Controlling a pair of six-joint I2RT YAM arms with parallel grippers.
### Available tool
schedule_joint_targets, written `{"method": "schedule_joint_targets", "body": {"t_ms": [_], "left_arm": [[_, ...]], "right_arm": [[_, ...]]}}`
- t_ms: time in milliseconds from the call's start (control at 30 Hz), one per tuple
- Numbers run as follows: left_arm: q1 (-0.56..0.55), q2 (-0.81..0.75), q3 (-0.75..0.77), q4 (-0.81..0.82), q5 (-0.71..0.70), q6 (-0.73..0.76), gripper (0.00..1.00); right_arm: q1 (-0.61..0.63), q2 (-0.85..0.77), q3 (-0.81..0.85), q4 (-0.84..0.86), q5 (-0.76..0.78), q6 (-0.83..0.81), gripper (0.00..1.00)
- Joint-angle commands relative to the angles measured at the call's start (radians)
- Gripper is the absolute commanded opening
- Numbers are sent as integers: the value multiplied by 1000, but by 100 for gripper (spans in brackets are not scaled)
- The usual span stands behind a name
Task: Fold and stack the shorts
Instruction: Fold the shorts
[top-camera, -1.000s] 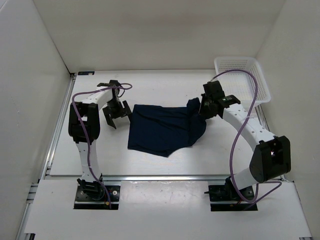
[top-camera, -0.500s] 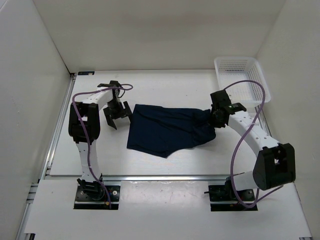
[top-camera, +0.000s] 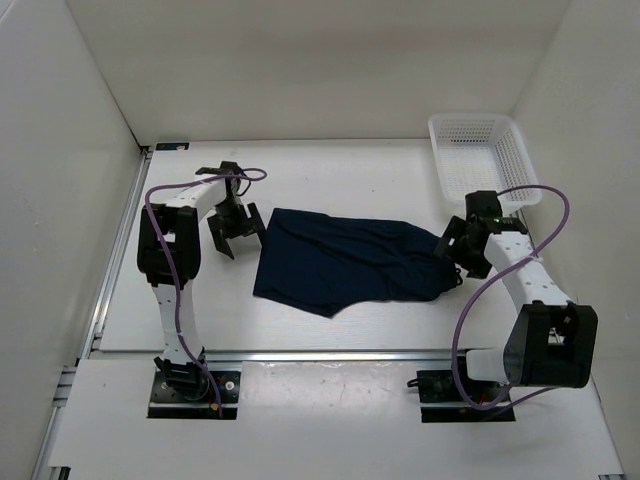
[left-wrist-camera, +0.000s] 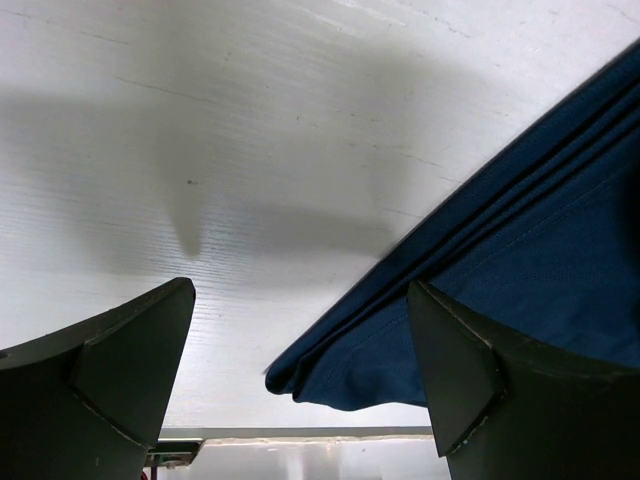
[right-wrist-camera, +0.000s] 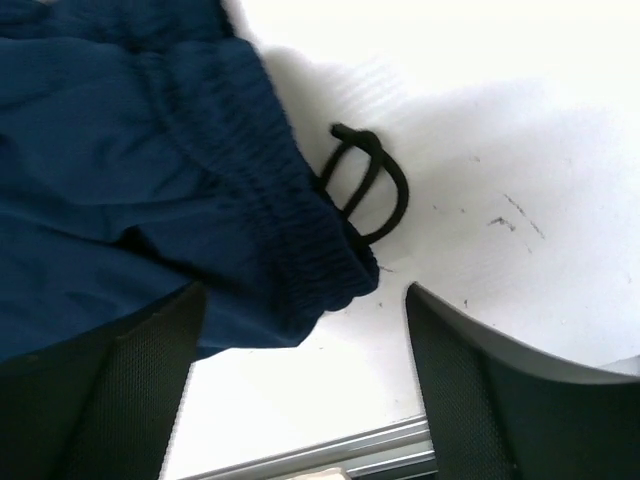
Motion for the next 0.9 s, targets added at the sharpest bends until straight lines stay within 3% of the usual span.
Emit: {"method": "schedule_joint_targets", "body": {"t_ms": [0,100,200,367,567,867], "left_arm": [[-4,-59,-10,18,18,10,98],[-4,-68,-10,18,18,10,98],[-4,-77,-30,18,8,1,98],[-13,-109,-79,18,-10,-8,98],[-13,-132,-122,36,4,-8,100],[-52,-112,-151,79,85,22,100]], "right_arm": [[3,-37,81,-5,-12,-29,80],[38,-11,114,7,-24,-39,71],[90,49,150,38,-43,-39,51],[108,243,190,136,-95,-30,37],[139,451,243,176,-60,-9,36],[168,477,255,176,-44,0,39]]}}
